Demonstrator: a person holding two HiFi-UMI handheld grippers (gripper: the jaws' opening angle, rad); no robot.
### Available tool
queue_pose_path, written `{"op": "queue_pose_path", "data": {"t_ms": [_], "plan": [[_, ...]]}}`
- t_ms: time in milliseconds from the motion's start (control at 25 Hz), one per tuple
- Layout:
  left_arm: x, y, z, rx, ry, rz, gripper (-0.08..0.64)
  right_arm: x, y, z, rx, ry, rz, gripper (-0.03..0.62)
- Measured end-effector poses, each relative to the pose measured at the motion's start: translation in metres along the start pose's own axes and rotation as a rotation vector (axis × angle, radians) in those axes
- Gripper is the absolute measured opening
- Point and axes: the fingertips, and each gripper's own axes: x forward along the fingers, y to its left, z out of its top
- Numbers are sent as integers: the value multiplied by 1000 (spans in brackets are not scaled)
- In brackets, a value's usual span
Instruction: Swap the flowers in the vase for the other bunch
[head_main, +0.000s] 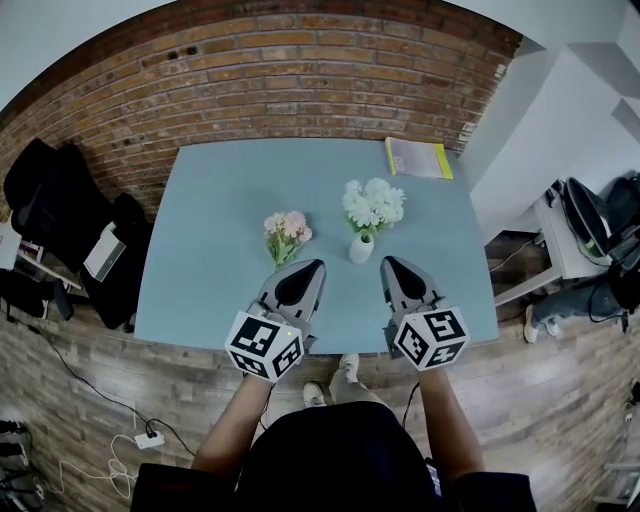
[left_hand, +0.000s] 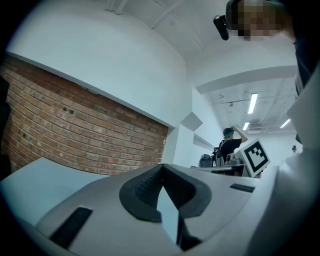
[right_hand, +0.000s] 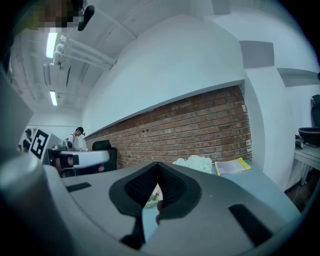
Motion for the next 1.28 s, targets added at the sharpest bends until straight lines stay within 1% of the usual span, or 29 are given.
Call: {"op": "queue_pose_path", "data": {"t_ms": [280, 720, 1000, 1280], "plan": [[21, 2, 2, 11, 6, 6, 8, 16, -17, 5, 4, -2, 14, 12], [58, 21, 14, 35, -7, 37, 8, 52, -41, 19, -3, -15, 55, 12], [81, 32, 14, 41, 4, 57, 8, 70, -59, 21, 4, -7, 73, 12], [106, 33, 13, 47, 12, 61, 8, 83, -82, 18, 9, 2, 84, 12]]}}
